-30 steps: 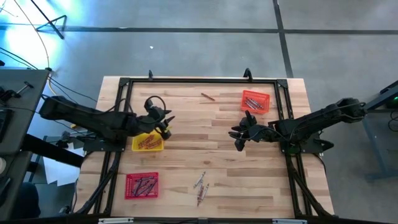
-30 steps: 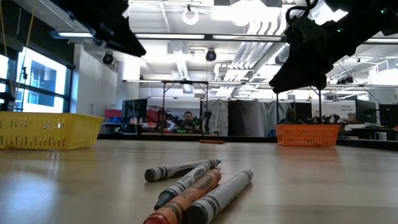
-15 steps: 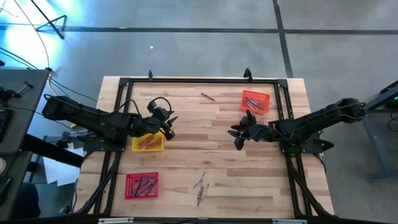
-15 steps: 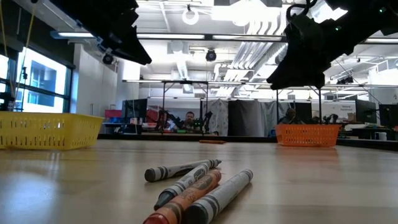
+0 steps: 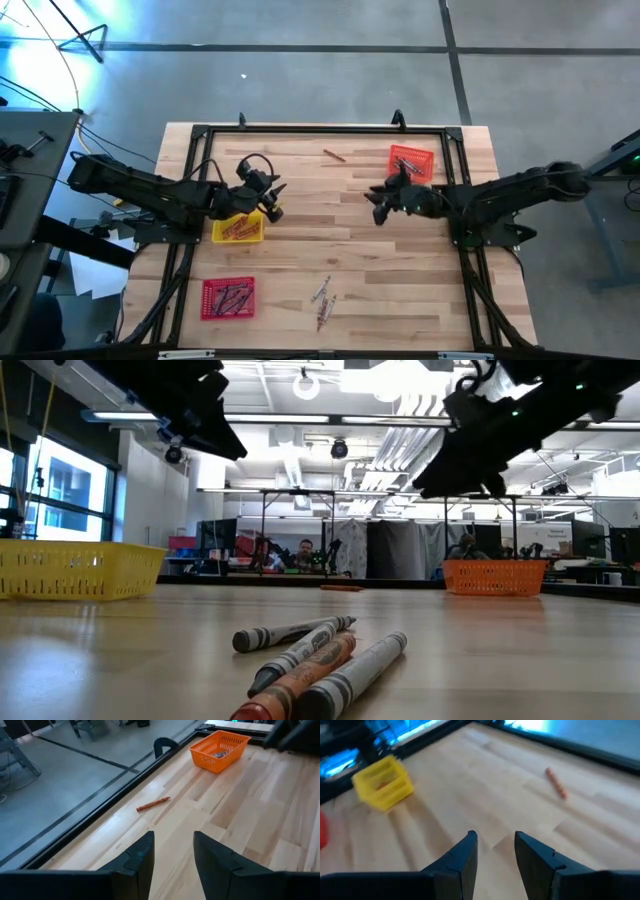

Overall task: Sort crayons
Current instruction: Put the orange crayon into the yellow bin

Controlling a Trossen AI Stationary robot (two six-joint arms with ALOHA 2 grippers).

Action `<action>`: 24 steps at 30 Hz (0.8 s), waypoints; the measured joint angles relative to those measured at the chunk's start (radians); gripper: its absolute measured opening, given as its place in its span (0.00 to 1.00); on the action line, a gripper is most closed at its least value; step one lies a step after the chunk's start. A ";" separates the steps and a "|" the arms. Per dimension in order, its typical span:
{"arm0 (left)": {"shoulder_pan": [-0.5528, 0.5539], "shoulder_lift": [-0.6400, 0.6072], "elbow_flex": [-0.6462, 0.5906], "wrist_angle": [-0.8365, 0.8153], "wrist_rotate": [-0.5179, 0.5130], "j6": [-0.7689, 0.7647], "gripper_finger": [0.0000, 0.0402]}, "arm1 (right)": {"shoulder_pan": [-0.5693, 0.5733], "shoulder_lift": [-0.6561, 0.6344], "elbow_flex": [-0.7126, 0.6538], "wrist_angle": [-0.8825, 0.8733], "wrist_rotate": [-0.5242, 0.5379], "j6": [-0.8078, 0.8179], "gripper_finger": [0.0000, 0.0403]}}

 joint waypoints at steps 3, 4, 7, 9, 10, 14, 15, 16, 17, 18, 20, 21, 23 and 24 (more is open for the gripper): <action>0.005 0.000 0.000 0.000 0.000 0.008 0.30 | -0.113 0.000 0.000 0.031 -0.066 -0.034 0.31; 0.005 0.000 0.000 0.000 0.000 0.008 0.30 | -0.158 0.000 0.000 0.035 -0.111 -0.035 0.31; 0.005 0.000 0.000 0.000 0.001 0.008 0.30 | -0.290 0.013 0.000 0.050 -0.247 -0.041 0.31; 0.005 0.000 0.000 0.000 0.001 0.008 0.30 | -0.361 0.036 0.000 0.077 -0.297 -0.073 0.31; 0.005 0.000 0.000 -0.001 0.001 0.009 0.30 | -0.390 0.057 0.005 0.090 -0.318 -0.087 0.31; 0.005 0.000 0.000 -0.002 0.001 0.009 0.30 | -0.462 0.178 0.093 0.089 -0.389 -0.170 0.31; 0.005 0.000 0.000 -0.003 0.001 0.009 0.30 | -0.471 0.214 0.128 0.085 -0.406 -0.202 0.31; 0.005 0.000 0.000 -0.003 0.001 0.010 0.30 | -0.478 0.250 0.166 0.069 -0.421 -0.234 0.31; 0.005 0.000 0.000 -0.005 0.001 0.010 0.30 | -0.484 0.286 0.207 0.048 -0.429 -0.266 0.31; 0.005 0.000 0.000 -0.006 0.001 0.010 0.30 | -0.489 0.321 0.250 0.019 -0.431 -0.295 0.31; 0.005 0.000 0.000 -0.006 0.001 0.010 0.30 | -0.504 0.388 0.346 -0.072 -0.431 -0.351 0.31; 0.005 0.000 0.000 -0.007 0.001 0.010 0.30 | -0.511 0.423 0.395 -0.125 -0.430 -0.371 0.31; 0.005 0.000 0.000 -0.007 0.002 0.010 0.30 | -0.528 0.494 0.496 -0.248 -0.430 -0.405 0.31; 0.005 0.000 0.000 -0.007 0.002 0.010 0.30 | -0.535 0.530 0.543 -0.301 -0.430 -0.422 0.31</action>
